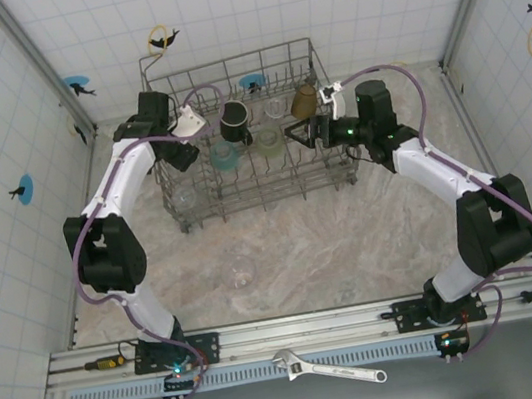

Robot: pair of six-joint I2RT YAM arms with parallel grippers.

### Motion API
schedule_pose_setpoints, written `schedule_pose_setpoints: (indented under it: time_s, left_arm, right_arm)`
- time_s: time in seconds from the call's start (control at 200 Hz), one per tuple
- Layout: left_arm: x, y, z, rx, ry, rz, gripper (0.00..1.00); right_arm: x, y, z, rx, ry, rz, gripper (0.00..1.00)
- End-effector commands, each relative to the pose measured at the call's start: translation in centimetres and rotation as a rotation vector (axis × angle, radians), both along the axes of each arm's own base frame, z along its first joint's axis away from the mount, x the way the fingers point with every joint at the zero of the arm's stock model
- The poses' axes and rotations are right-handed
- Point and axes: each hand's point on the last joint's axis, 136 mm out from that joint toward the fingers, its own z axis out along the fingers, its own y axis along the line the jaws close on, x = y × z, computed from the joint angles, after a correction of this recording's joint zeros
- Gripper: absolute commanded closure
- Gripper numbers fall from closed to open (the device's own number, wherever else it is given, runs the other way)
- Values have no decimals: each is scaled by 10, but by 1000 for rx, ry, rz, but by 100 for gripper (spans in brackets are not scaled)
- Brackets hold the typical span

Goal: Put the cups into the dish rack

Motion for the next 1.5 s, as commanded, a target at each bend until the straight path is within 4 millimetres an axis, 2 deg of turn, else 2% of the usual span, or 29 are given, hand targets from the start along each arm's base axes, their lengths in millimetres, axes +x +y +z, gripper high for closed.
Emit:
schedule_pose_setpoints:
  time_s: [0.0,0.16,0.36,0.55,0.781,0.871,1.046,1.081,1.096,1.101,1.106,1.121,1.326,1.496]
  left_arm:
    - [-7,18,-41,24,112,74,100]
    - [-16,13,-59,28,181,73,100]
    - [-20,5,-64,-27,228,105,100]
    - [-31,2,-79,-45,308,129,96]
    - [-40,-5,-82,-91,355,138,73]
    - [-45,-1,-86,-68,355,144,46]
    - [-50,3,-88,-51,344,153,40]
    - [-50,3,-87,-48,341,155,35]
    - [-50,4,-87,-46,340,156,26]
    - [-50,4,-86,-46,340,156,15]
    - [-50,4,-87,-45,340,156,9]
    - [-50,4,-86,-45,337,158,4]
    - [-52,5,-82,-45,332,154,3]
    - [-46,3,-70,-58,299,154,3]
  right_arm:
    - [3,-1,9,21,-36,1,0]
    - [5,-1,13,24,-43,-2,0]
    - [5,-1,17,27,-52,-3,0]
    - [4,-1,20,31,-63,-4,0]
    - [2,-3,24,35,-76,-3,0]
    - [3,-4,27,38,-85,-7,0]
    - [2,-6,28,41,-89,-9,0]
    - [1,-7,29,42,-90,-9,0]
    - [1,-7,29,43,-91,-9,0]
    - [1,-7,29,43,-92,-10,0]
    - [1,-7,30,43,-93,-10,0]
    - [2,-7,30,43,-92,-12,0]
    - [2,-8,36,49,-105,-13,0]
    - [2,-8,41,54,-110,-15,0]
